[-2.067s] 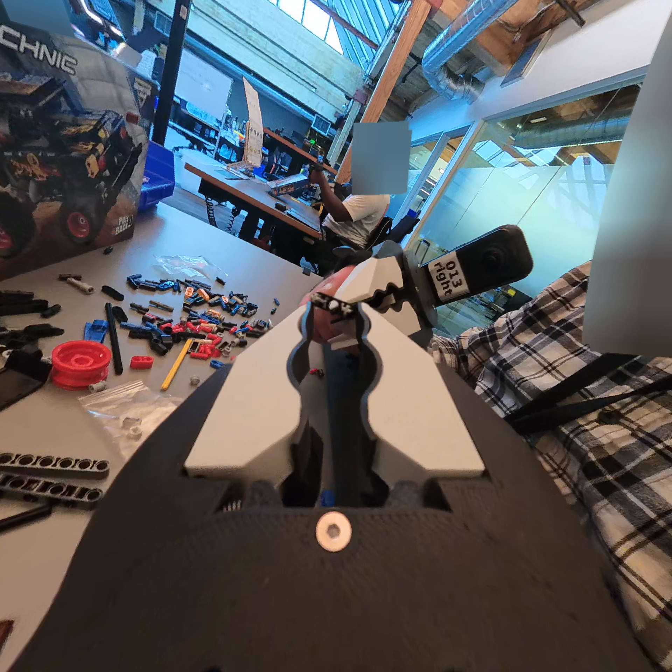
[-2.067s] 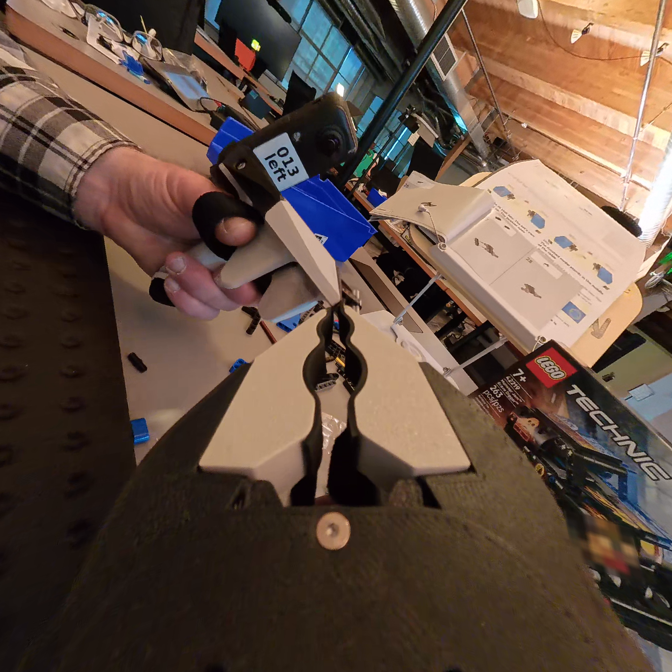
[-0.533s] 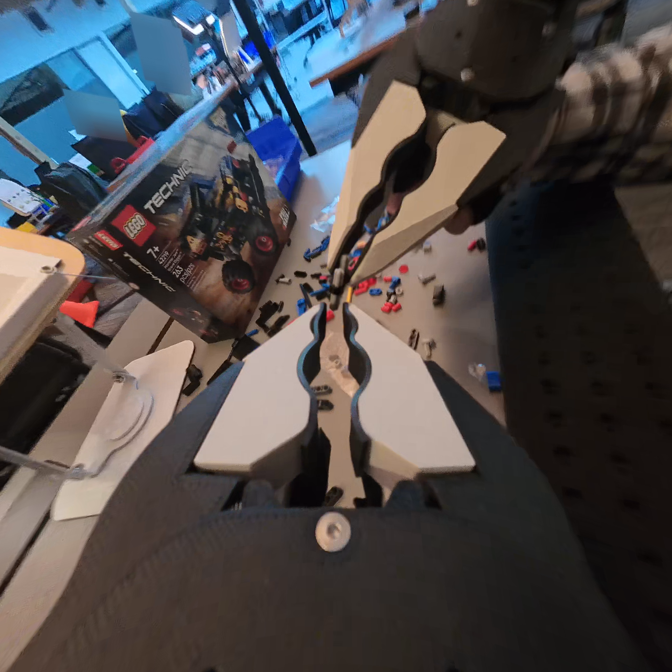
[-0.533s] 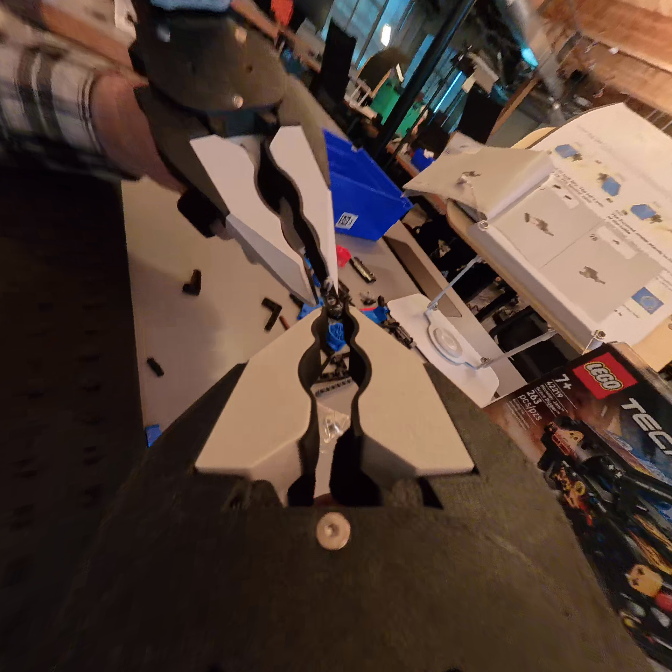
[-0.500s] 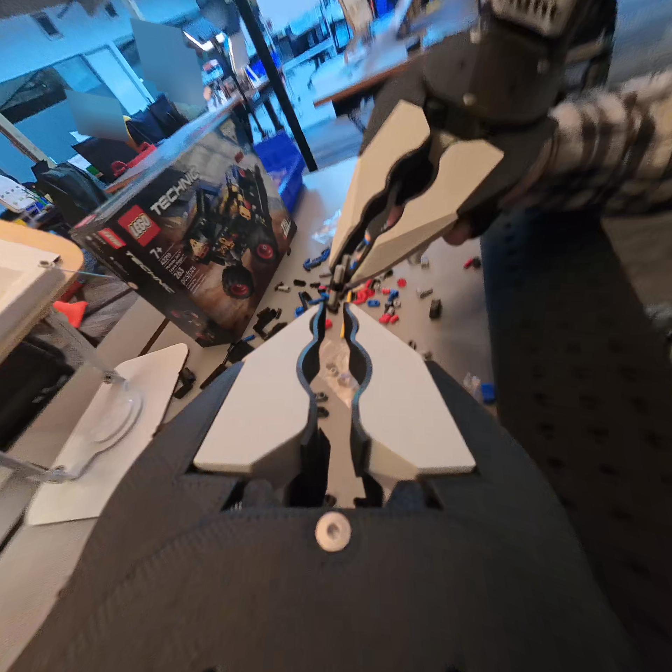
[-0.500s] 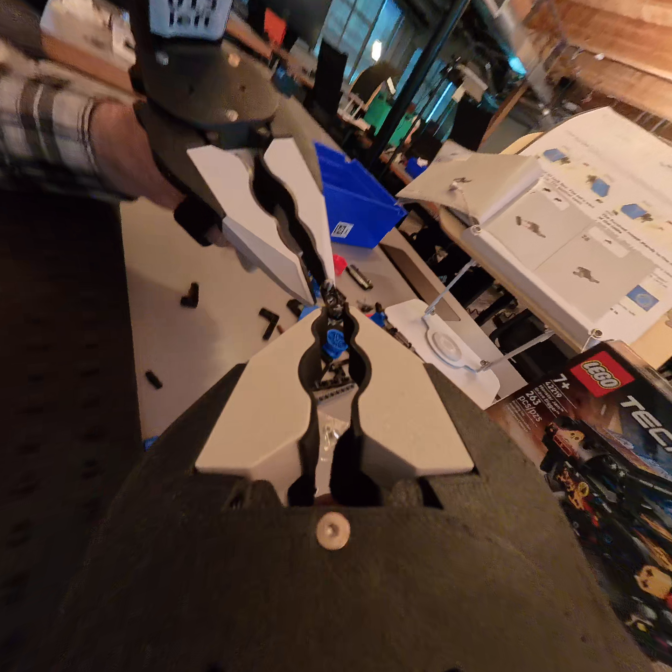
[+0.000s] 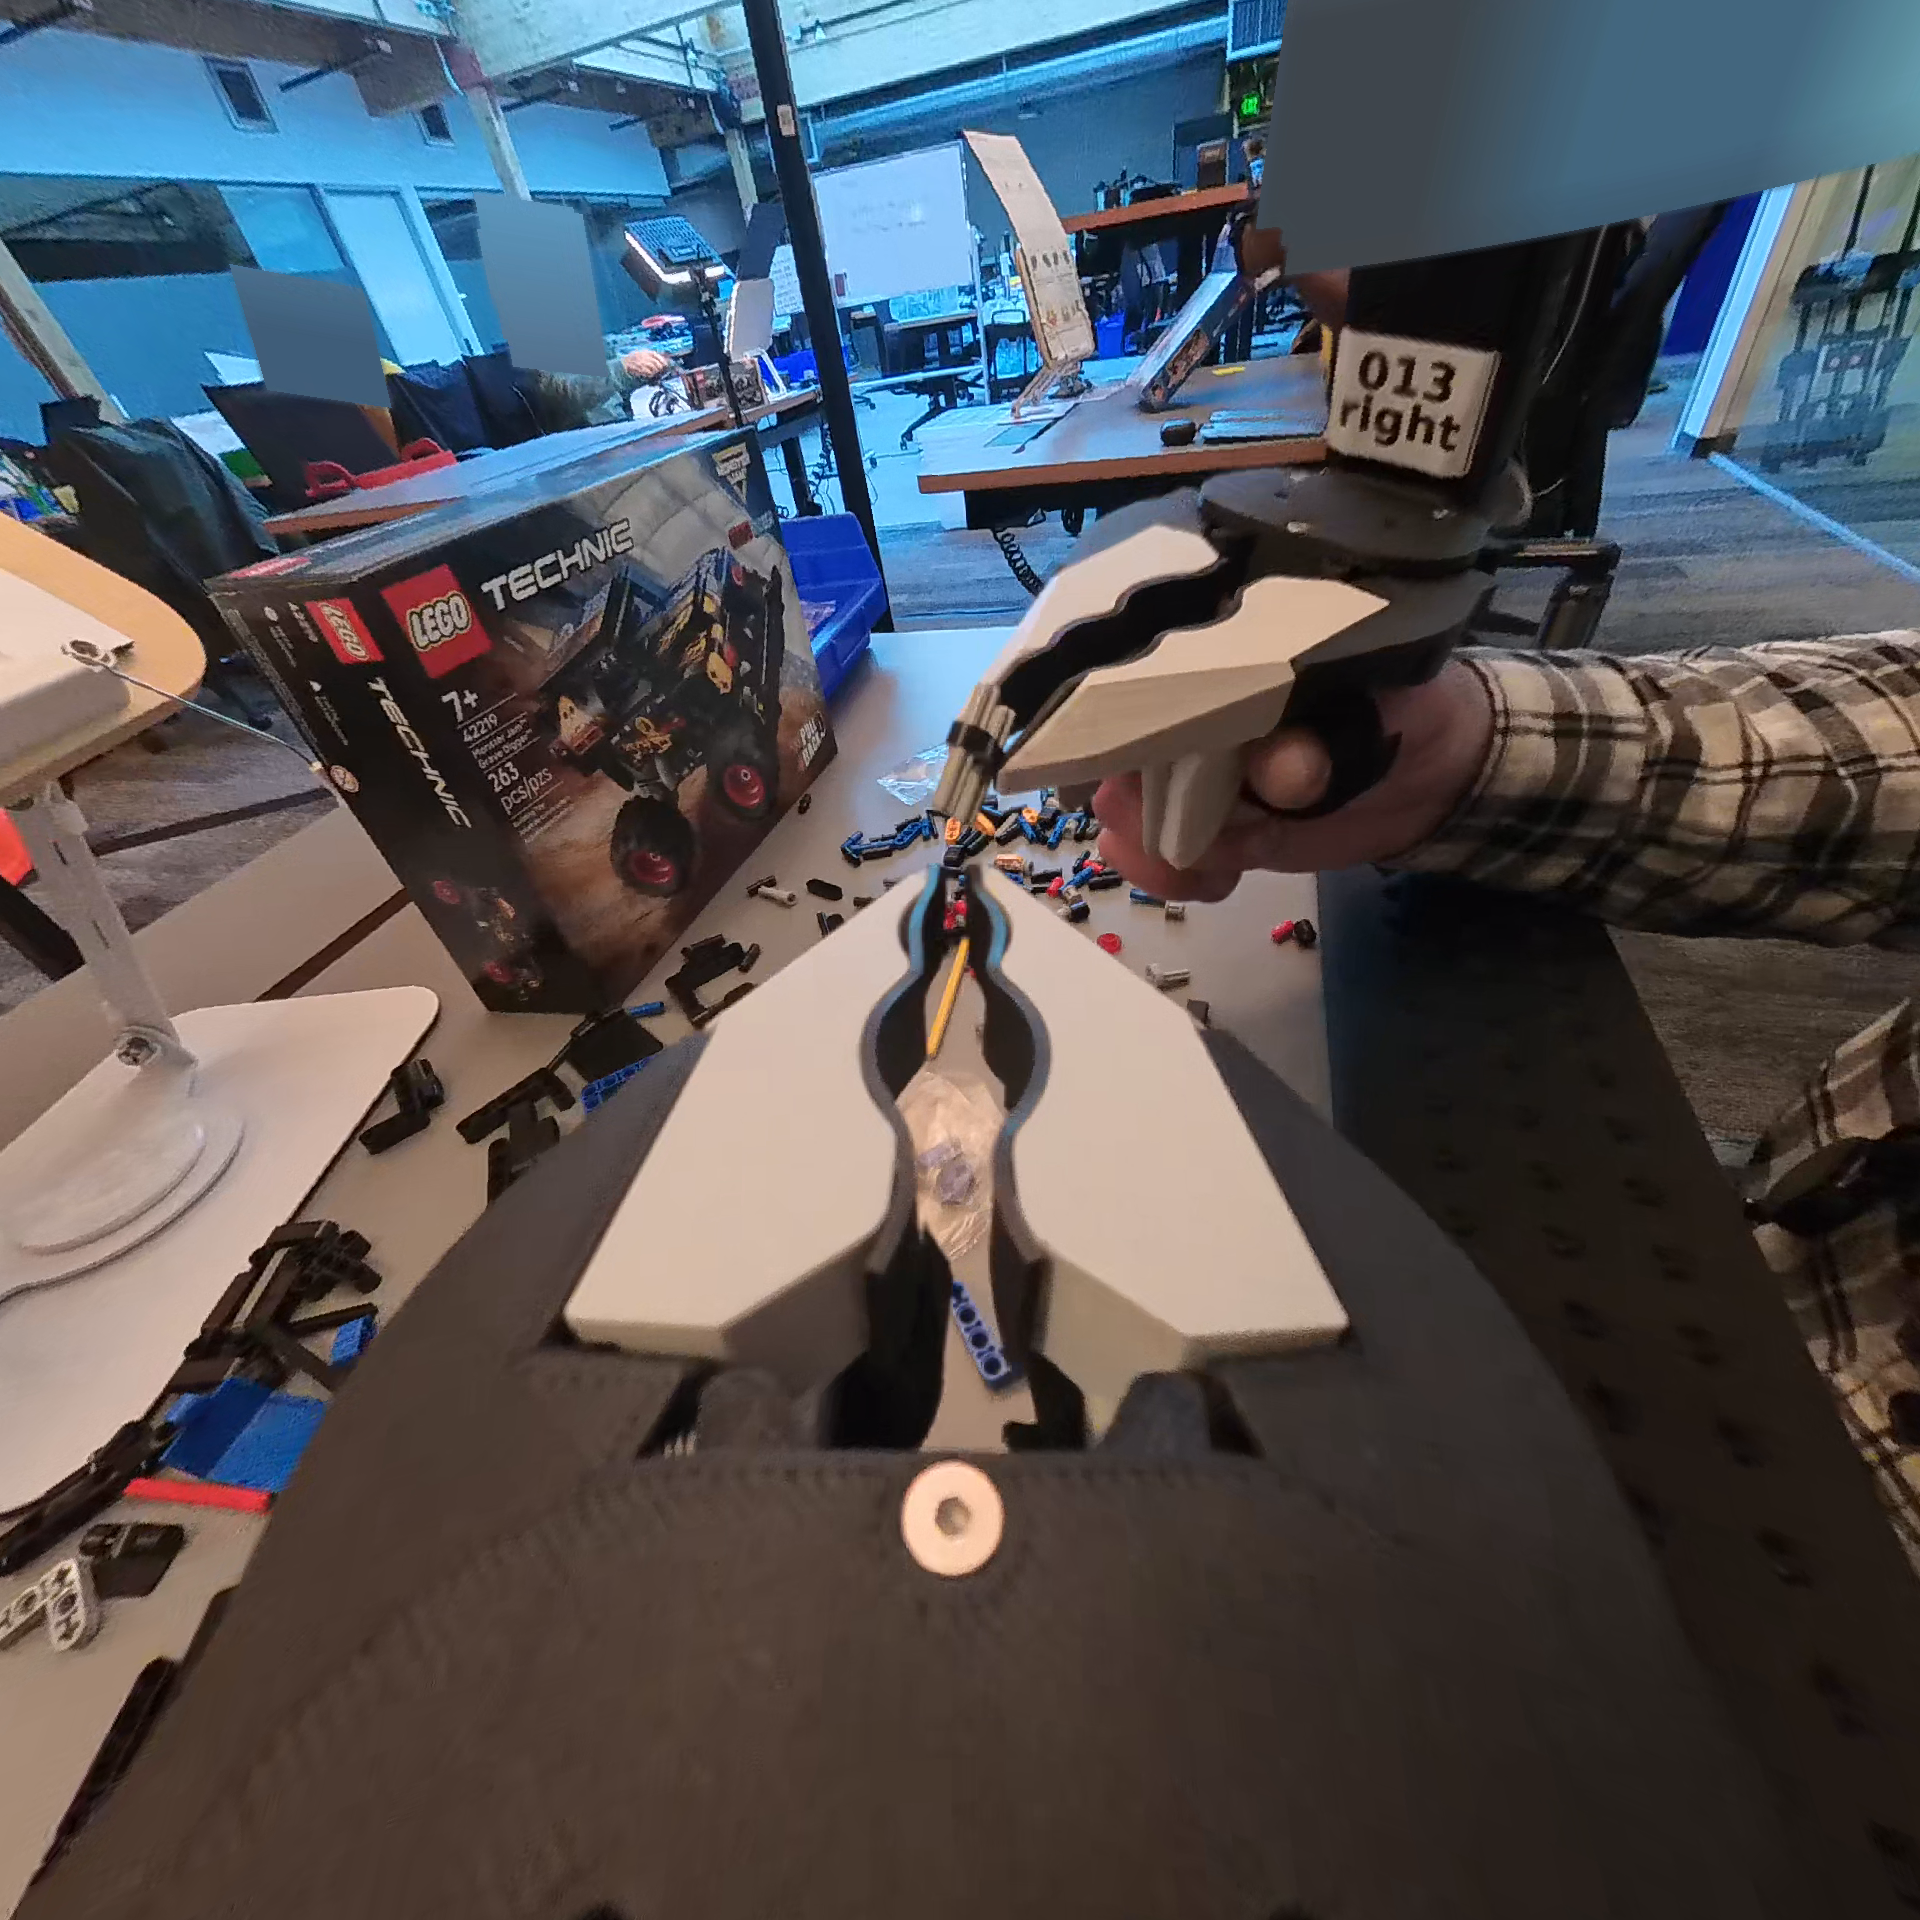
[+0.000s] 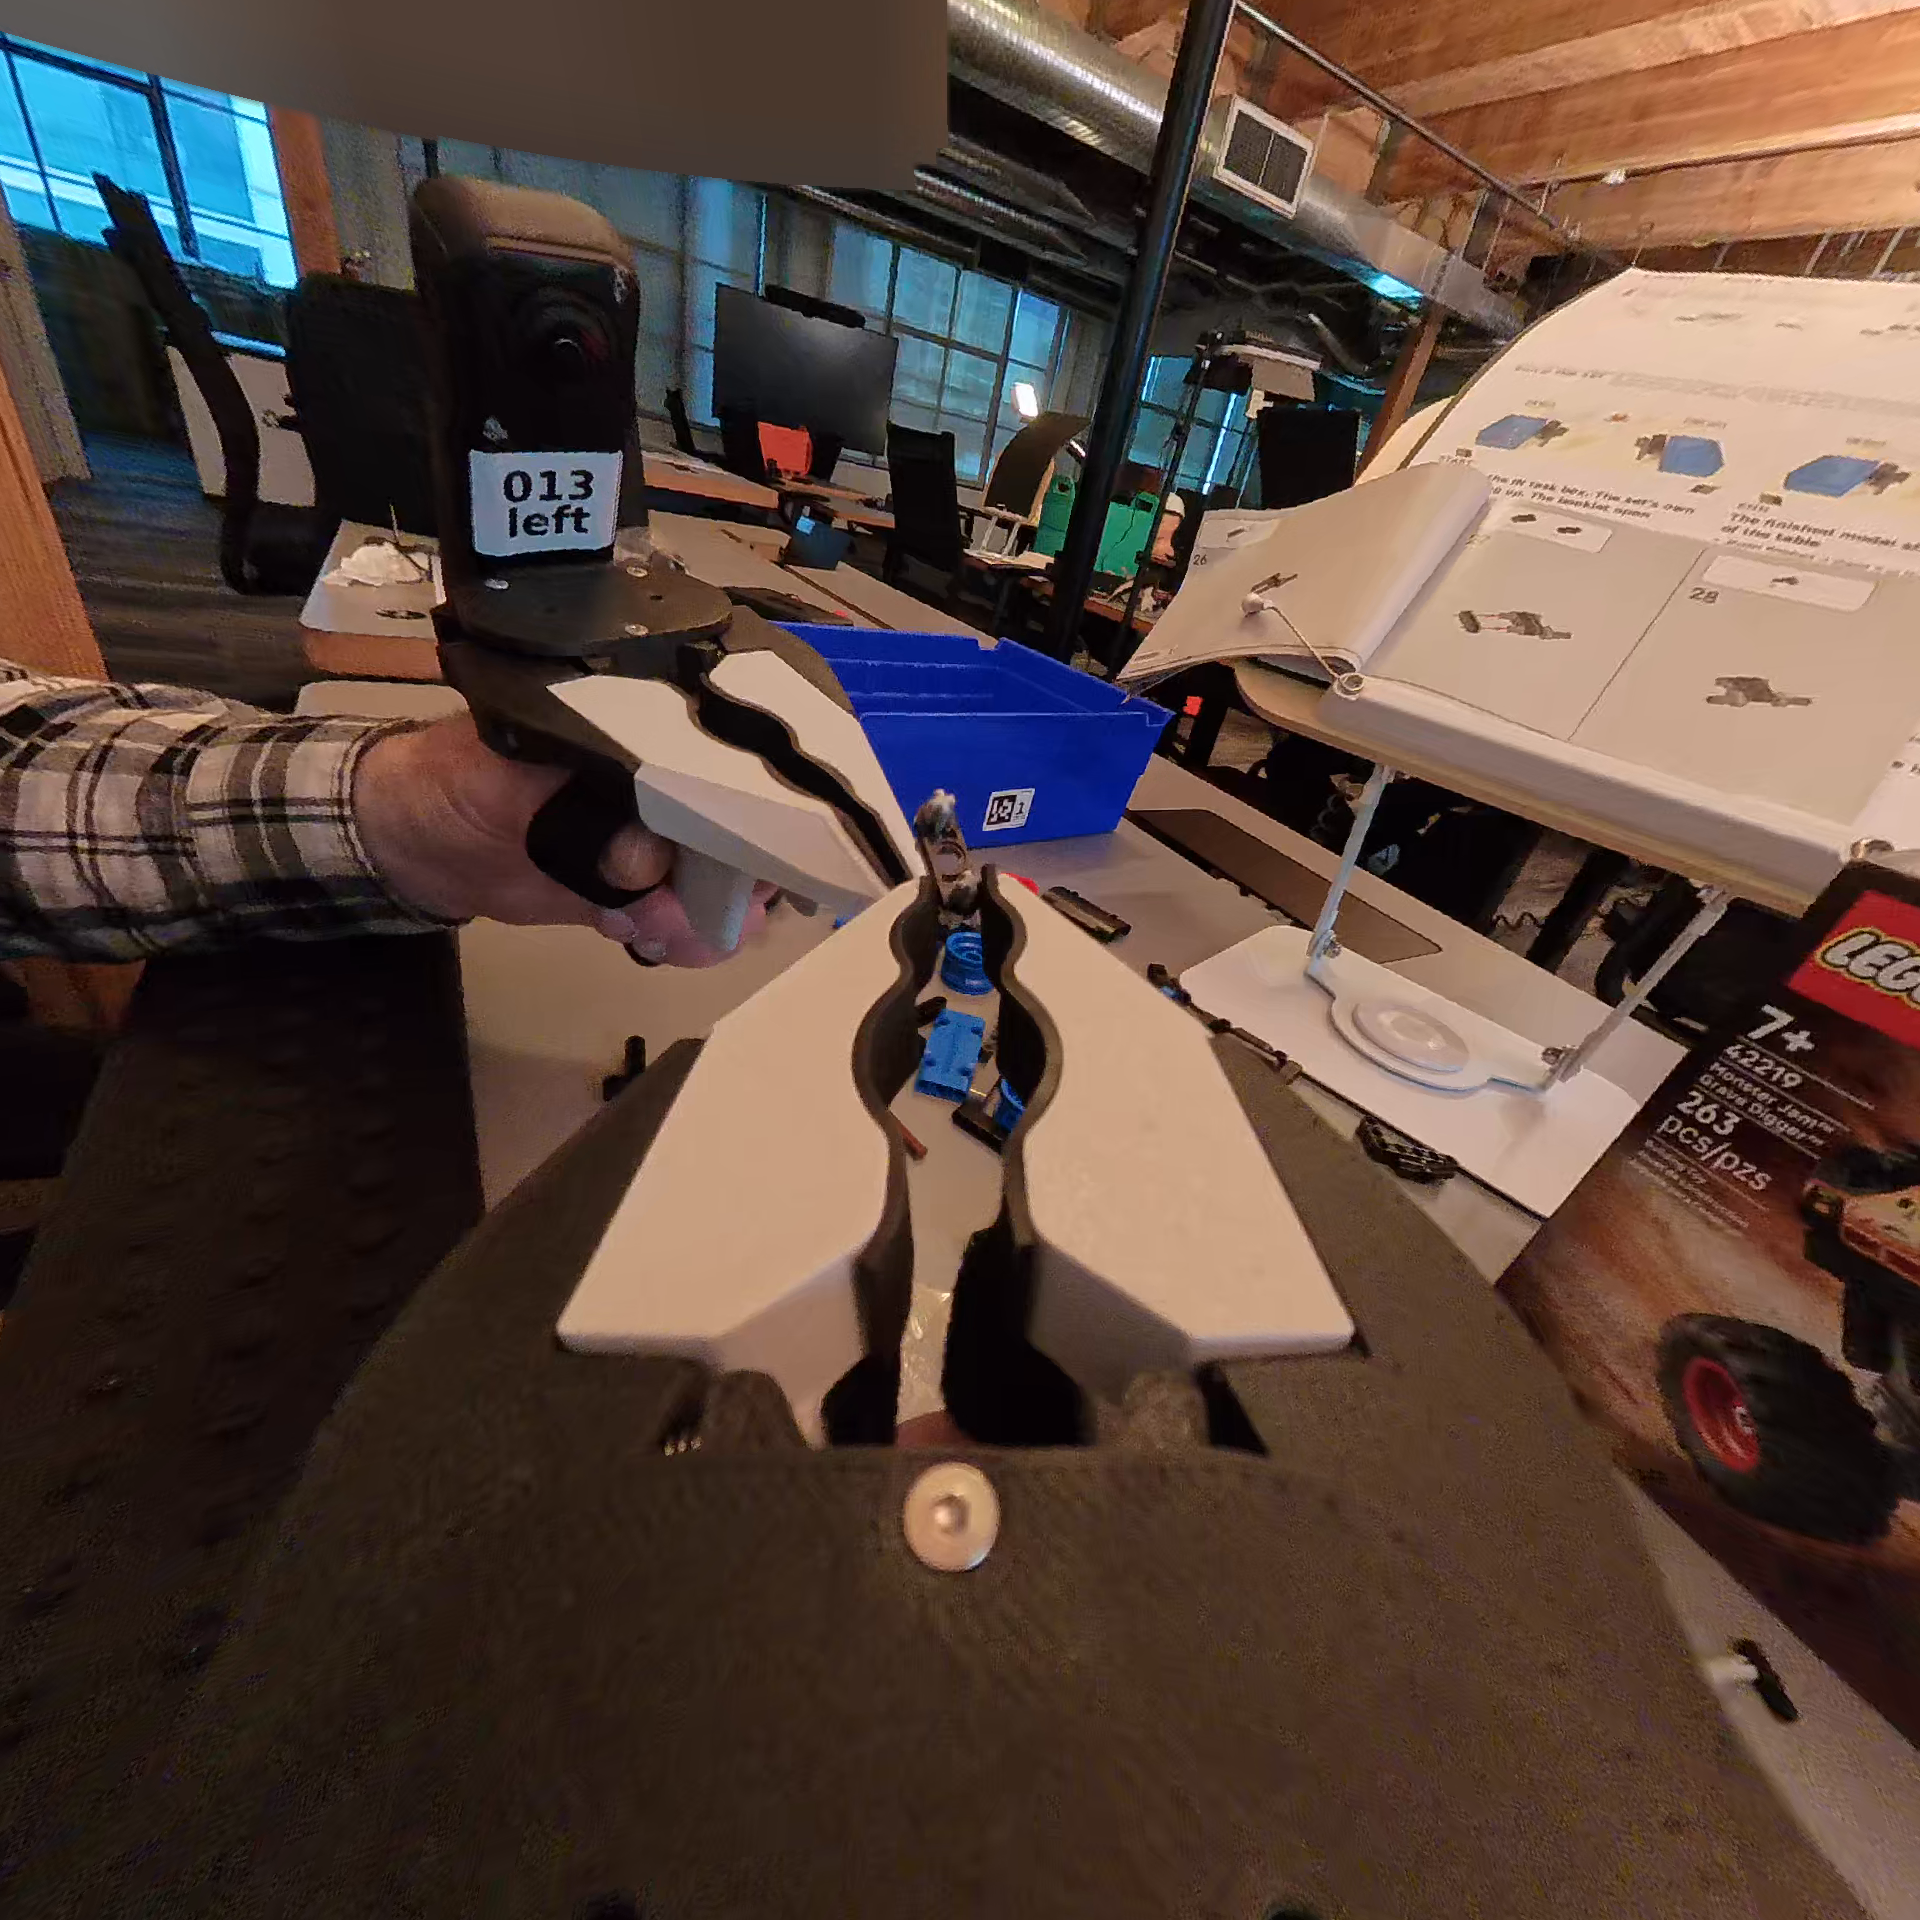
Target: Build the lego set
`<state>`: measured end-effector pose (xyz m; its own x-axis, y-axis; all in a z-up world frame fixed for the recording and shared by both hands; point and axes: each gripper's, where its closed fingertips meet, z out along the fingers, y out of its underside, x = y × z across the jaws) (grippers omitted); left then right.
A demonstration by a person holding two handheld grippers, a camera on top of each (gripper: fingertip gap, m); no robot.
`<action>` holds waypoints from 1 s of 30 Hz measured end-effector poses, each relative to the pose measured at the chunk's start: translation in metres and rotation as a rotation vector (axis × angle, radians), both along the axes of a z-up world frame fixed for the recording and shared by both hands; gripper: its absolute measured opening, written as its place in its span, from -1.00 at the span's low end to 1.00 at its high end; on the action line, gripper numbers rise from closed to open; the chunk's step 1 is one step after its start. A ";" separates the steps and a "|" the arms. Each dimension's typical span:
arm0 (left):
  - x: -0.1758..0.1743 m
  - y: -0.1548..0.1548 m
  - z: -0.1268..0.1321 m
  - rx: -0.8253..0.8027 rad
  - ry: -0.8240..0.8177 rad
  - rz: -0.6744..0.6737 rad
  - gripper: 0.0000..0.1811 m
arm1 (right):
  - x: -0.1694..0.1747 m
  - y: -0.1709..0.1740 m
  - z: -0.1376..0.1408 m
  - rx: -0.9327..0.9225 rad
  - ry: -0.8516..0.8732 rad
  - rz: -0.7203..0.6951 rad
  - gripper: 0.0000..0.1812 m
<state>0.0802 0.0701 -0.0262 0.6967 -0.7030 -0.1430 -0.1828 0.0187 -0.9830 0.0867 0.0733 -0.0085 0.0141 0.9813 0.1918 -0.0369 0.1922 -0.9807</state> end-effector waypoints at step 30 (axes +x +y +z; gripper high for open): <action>0.005 0.006 -0.005 -0.062 -0.028 0.026 -0.97 | 0.000 0.007 -0.015 0.266 -0.106 -0.118 -0.78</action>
